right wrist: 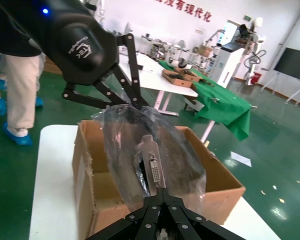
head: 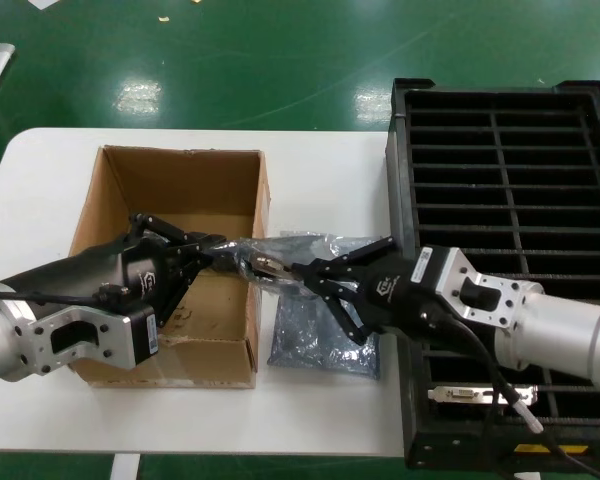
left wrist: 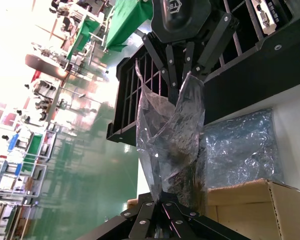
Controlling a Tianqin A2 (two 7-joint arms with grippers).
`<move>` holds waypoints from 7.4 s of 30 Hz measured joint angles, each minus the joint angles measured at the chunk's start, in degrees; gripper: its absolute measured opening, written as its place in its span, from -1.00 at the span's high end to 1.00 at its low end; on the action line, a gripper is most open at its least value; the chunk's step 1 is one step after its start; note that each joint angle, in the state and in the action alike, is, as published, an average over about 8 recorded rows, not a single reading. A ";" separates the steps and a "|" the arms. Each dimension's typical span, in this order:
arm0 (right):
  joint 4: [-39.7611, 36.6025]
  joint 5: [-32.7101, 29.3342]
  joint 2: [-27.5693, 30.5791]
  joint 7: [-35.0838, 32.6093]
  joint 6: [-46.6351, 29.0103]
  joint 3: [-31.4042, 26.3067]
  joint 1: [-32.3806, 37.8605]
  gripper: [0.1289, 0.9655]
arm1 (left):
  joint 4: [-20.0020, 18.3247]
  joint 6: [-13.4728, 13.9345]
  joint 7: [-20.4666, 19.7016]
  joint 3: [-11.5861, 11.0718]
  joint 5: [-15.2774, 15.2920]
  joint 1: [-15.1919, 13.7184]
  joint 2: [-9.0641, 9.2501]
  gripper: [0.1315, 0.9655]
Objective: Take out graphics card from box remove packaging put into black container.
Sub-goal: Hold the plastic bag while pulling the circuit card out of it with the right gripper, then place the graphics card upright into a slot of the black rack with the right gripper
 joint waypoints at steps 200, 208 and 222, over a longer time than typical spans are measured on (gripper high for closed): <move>12.10 9.96 24.77 -6.79 -25.29 8.02 13.62 0.86 | 0.00 0.01 0.00 0.00 0.00 0.00 0.01 0.98; 10.63 9.38 24.98 -9.59 -26.91 7.61 14.85 0.86 | 0.00 0.01 0.00 0.00 0.00 0.00 0.01 0.98; 9.70 7.67 23.55 -7.64 -28.47 5.60 17.42 0.86 | 0.00 0.01 0.00 -0.01 0.00 0.00 0.01 0.98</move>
